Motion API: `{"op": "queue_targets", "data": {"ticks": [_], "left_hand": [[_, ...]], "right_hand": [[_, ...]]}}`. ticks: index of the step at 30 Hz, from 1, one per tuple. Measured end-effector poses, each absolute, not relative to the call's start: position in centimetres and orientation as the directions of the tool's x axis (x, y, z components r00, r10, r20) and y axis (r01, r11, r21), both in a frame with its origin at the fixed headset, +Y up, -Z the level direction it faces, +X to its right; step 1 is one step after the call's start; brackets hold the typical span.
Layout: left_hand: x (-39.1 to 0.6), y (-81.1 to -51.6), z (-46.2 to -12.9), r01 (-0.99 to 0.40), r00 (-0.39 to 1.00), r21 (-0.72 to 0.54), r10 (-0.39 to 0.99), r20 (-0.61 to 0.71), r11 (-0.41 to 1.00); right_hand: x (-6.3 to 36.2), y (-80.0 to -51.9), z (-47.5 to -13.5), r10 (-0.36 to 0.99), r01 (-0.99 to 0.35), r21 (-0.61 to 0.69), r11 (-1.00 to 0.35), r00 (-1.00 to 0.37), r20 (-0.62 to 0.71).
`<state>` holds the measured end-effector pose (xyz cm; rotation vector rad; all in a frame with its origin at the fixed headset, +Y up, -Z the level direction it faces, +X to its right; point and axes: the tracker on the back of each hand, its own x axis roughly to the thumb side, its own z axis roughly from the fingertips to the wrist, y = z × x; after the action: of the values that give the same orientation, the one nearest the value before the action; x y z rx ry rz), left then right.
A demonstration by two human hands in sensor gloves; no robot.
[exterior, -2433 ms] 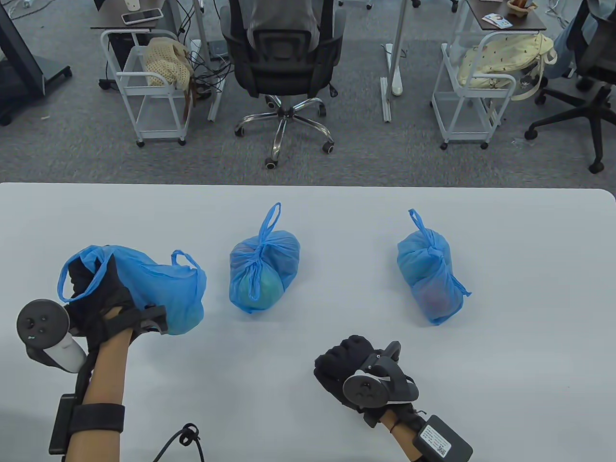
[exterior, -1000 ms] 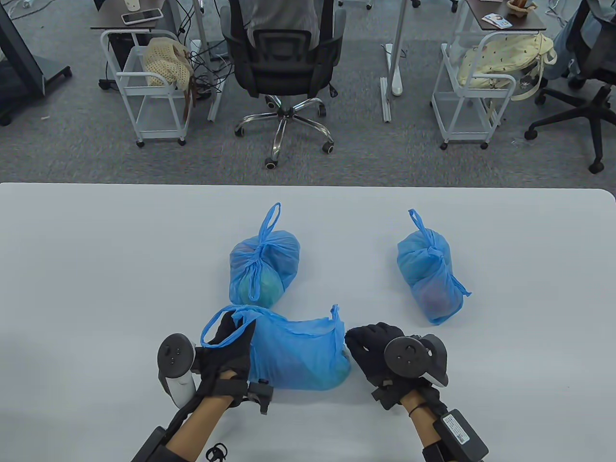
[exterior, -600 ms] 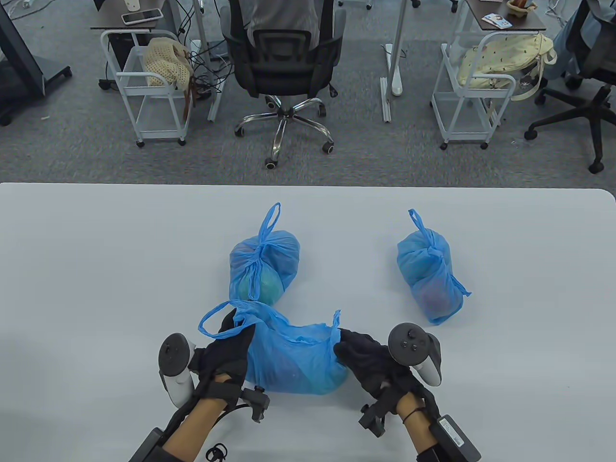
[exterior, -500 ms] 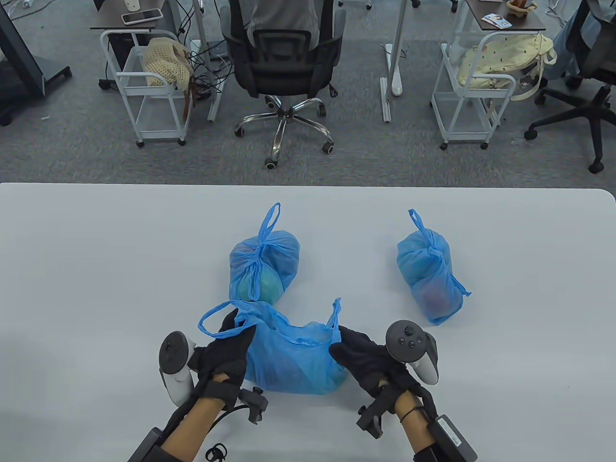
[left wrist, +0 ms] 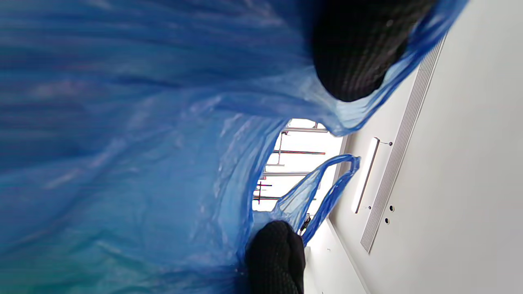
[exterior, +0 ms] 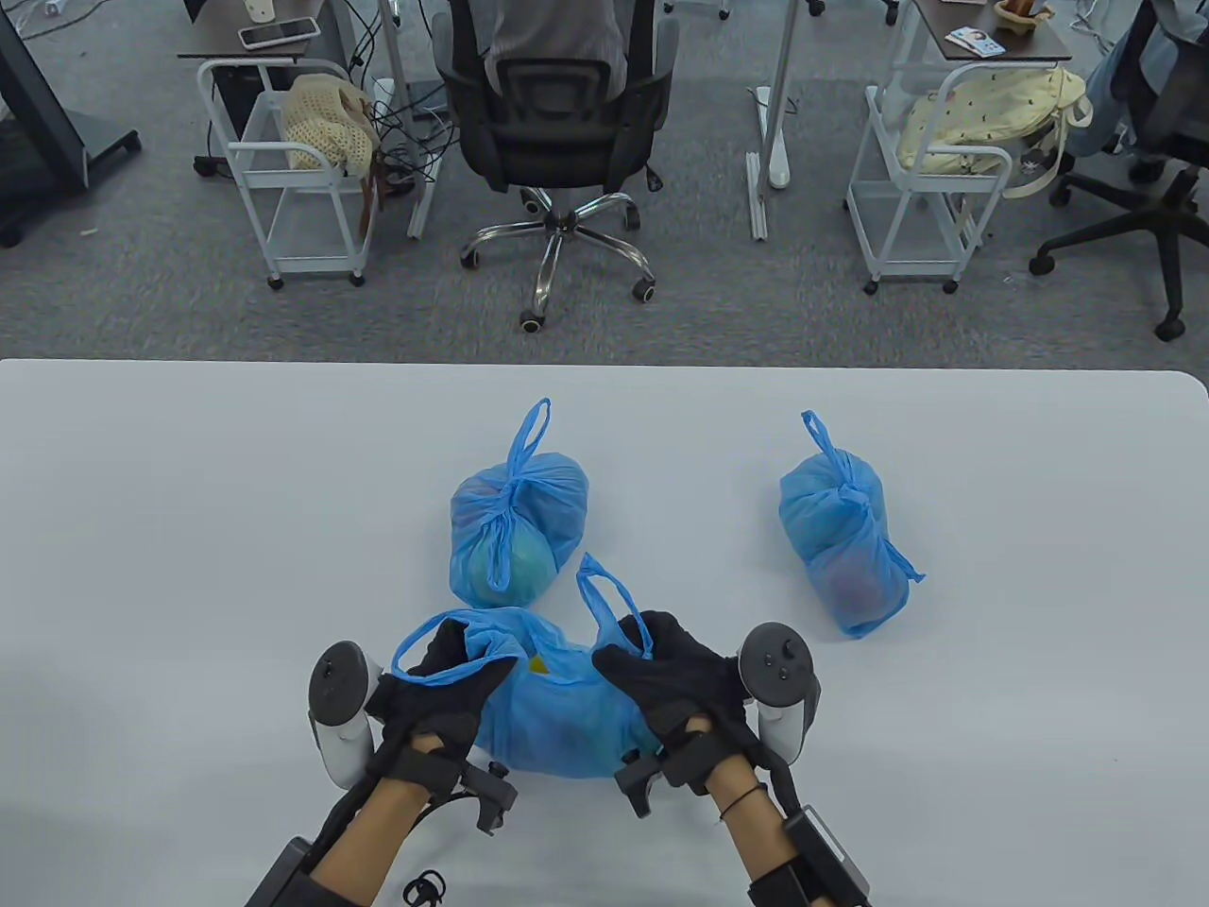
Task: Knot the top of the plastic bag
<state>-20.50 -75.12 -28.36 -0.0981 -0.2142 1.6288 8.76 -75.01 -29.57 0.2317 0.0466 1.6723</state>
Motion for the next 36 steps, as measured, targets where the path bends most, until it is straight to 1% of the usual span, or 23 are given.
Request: {"op": "queue_targets", "data": {"ticks": [4,7,13,17,20,21,24,26,31,36], "left_hand": [[-20.6,-75.1,-28.5,-0.979,-0.051,-0.202,0.995,0.084,-0.033],[-20.7,-75.3,-28.5,-0.981,-0.044,-0.193,0.995,0.092,-0.025],[-20.7,-75.9,-28.3,-0.975,-0.11,-0.202,0.991,0.072,-0.094],[-20.5,-76.1,-28.2,-0.97,-0.128,-0.217,0.989,0.078,-0.108],[-20.2,-76.0,-28.2,-0.934,-0.222,-0.3,0.973,0.063,-0.194],[-20.0,-75.9,-28.1,-0.909,-0.275,-0.337,0.96,0.045,-0.245],[-19.8,-75.7,-28.0,-0.875,-0.348,-0.367,0.937,0.027,-0.315],[-19.7,-75.7,-28.0,-0.875,-0.348,-0.368,0.937,0.027,-0.315],[-19.7,-75.8,-28.0,-0.903,-0.291,-0.344,0.955,0.052,-0.257],[-19.9,-76.0,-28.1,-0.916,-0.267,-0.325,0.962,0.052,-0.237]], "right_hand": [[9.1,-75.3,-29.5,0.996,-0.981,0.193,-0.028,-0.011,0.09],[9.3,-75.3,-29.6,0.995,-0.981,0.193,-0.009,0.01,0.101],[9.3,-75.1,-29.5,0.99,-0.971,0.222,0.082,0.106,0.095],[9.0,-75.0,-29.4,0.985,-0.96,0.255,0.118,0.146,0.094],[8.8,-74.8,-29.4,0.98,-0.952,0.279,0.128,0.165,0.113],[8.8,-74.7,-29.3,0.976,-0.951,0.275,0.141,0.18,0.122],[8.8,-74.5,-29.3,0.973,-0.951,0.269,0.154,0.193,0.127],[8.7,-74.7,-29.3,0.973,-0.947,0.281,0.158,0.197,0.118],[8.5,-74.8,-29.2,0.974,-0.936,0.317,0.153,0.196,0.109],[8.9,-75.3,-29.3,0.978,-0.947,0.275,0.165,0.194,0.081]]}}
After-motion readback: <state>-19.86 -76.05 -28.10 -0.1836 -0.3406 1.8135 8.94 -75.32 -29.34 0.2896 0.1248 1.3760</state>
